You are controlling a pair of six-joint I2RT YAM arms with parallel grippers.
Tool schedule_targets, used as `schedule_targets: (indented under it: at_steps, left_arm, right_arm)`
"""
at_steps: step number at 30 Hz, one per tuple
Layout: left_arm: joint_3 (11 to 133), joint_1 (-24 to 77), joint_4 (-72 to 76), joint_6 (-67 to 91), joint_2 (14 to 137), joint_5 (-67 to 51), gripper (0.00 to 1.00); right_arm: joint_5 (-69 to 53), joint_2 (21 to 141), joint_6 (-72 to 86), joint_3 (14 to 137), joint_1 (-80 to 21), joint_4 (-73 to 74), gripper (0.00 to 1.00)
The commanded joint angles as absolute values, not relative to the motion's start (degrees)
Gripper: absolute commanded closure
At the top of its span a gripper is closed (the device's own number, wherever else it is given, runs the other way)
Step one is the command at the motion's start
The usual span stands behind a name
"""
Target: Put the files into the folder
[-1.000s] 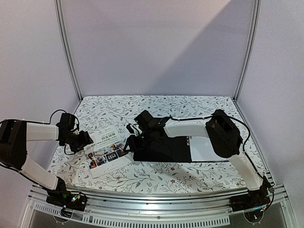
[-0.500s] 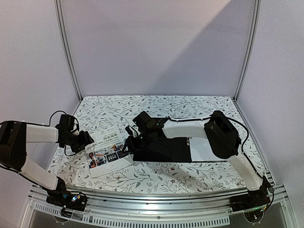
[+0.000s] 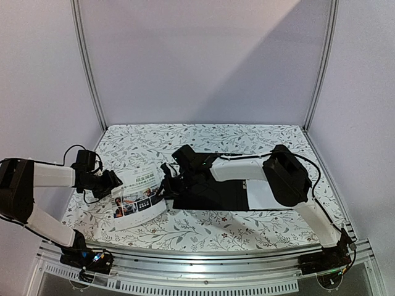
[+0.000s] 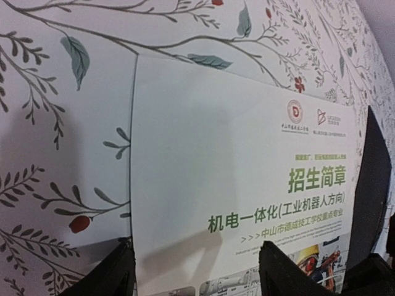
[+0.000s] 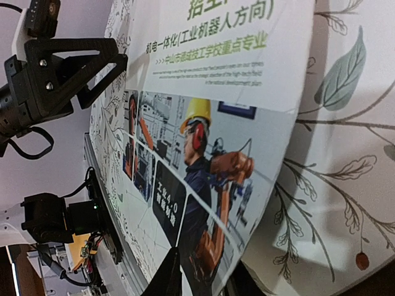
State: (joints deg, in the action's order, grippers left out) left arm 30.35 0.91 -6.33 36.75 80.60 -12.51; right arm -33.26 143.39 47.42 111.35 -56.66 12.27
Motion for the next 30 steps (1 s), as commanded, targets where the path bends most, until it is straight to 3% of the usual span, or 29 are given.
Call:
schedule_targets:
  at_steps: [1, 7, 12, 19, 30]
  left_arm:
    - [27.99, 0.80, -10.97, 37.88, 81.49, -15.29, 0.31]
    - [28.00, 0.80, -11.14, 37.71, 81.34, -15.45, 0.31]
    - [27.93, 0.84, -10.64, 37.79, 81.34, -15.81, 0.31]
    - [30.36, 0.83, -11.12, 37.55, 78.59, -12.79, 0.31]
    - [40.95, 3.30, -13.65, 35.58, 74.99, -4.23, 0.31]
  right_arm:
    - [-33.32, 146.41, 50.36, 111.18, -56.99, 10.20, 0.78]
    - [-31.04, 145.35, 50.19, 110.12, -56.85, 12.52, 0.79]
    - [-33.26, 146.42, 51.49, 110.13, -56.76, 8.32, 0.99]
    - [-34.21, 143.88, 45.57, 109.21, -56.68, 5.06, 1.00]
    - [-27.35, 124.61, 33.39, 98.94, -51.49, 11.93, 1.00]
